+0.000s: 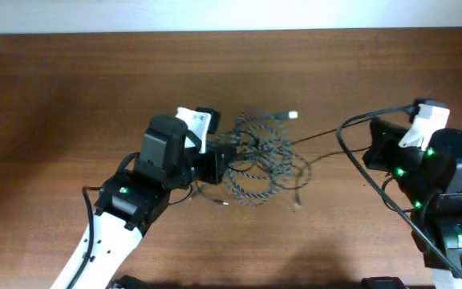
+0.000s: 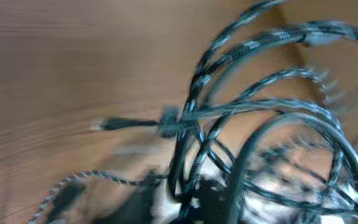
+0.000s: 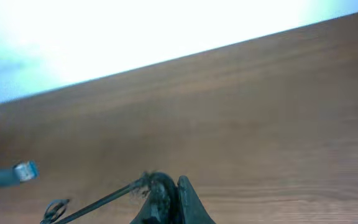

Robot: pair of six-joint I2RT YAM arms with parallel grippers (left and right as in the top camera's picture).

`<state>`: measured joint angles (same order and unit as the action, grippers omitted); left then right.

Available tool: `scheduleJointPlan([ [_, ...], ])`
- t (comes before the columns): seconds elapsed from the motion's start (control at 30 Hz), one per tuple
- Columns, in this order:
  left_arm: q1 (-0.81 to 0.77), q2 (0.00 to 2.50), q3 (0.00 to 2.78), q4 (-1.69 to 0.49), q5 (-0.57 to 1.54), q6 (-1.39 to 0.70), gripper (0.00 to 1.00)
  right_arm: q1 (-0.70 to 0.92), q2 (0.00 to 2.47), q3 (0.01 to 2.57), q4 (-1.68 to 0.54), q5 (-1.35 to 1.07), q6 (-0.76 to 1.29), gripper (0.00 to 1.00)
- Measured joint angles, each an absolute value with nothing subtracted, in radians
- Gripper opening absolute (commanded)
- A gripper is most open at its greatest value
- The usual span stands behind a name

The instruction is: Untangle cables

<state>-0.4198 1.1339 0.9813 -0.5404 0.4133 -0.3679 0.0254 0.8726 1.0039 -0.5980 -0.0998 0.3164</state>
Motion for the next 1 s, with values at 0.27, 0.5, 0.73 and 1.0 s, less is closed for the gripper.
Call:
scheduleJointPlan([
  [0.27, -0.373, 1.304, 0.939, -0.582, 0.119, -1.042, 0.99, -0.070, 0.868, 1.065, -0.572, 0.160, 0.397, 0.06],
  [0.5, -0.373, 1.363, 0.929, -0.340, 0.337, -0.917, 0.99, 0.162, 1.131, 1.070, 0.171, -1.078, 0.476, 0.04],
  [0.73, -0.375, 1.429, 0.929, -0.284, 0.323, -0.901, 0.99, 0.198, 1.115, 1.070, 0.187, -1.154, 0.506, 0.08],
  [1.0, -0.546, 1.735, 0.929, -0.093, 0.496, -0.972, 0.76, 0.198, 1.108, 1.074, 0.126, -1.163, 0.493, 0.32],
])
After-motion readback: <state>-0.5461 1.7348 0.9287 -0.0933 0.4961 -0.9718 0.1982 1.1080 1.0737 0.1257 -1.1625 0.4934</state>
